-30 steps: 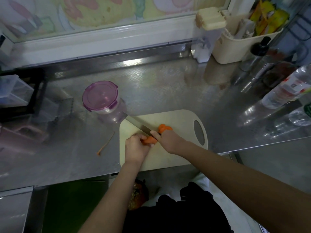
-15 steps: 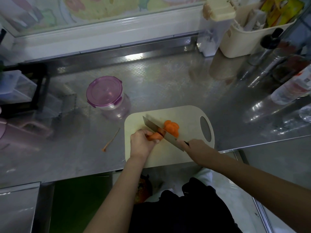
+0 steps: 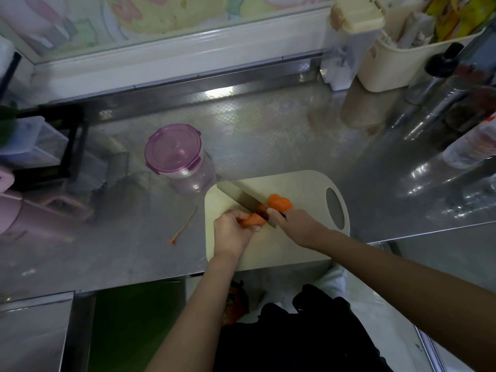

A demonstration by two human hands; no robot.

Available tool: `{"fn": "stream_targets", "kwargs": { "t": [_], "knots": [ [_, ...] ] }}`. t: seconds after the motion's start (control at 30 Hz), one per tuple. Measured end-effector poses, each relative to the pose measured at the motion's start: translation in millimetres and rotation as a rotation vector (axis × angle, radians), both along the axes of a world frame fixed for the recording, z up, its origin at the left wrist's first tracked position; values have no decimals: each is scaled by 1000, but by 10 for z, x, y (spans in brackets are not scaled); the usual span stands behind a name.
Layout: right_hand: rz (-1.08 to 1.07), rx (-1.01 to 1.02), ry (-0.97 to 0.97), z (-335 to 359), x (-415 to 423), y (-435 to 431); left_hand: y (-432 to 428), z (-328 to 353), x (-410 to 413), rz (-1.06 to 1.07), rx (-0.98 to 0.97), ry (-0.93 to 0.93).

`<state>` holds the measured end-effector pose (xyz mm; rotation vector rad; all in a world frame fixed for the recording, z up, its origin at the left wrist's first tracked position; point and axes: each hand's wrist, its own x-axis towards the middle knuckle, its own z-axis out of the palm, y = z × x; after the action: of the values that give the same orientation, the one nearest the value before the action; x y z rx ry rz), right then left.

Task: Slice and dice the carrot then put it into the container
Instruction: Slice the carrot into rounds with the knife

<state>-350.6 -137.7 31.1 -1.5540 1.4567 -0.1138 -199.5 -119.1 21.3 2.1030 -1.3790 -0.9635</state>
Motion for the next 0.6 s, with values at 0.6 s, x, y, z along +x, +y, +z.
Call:
{"fn": "stream_targets", "kwargs": {
  "t": [0.6],
  "knots": [
    [-102, -105, 48, 89, -173, 206, 19, -66, 8, -8, -27, -19]
  ]
}}
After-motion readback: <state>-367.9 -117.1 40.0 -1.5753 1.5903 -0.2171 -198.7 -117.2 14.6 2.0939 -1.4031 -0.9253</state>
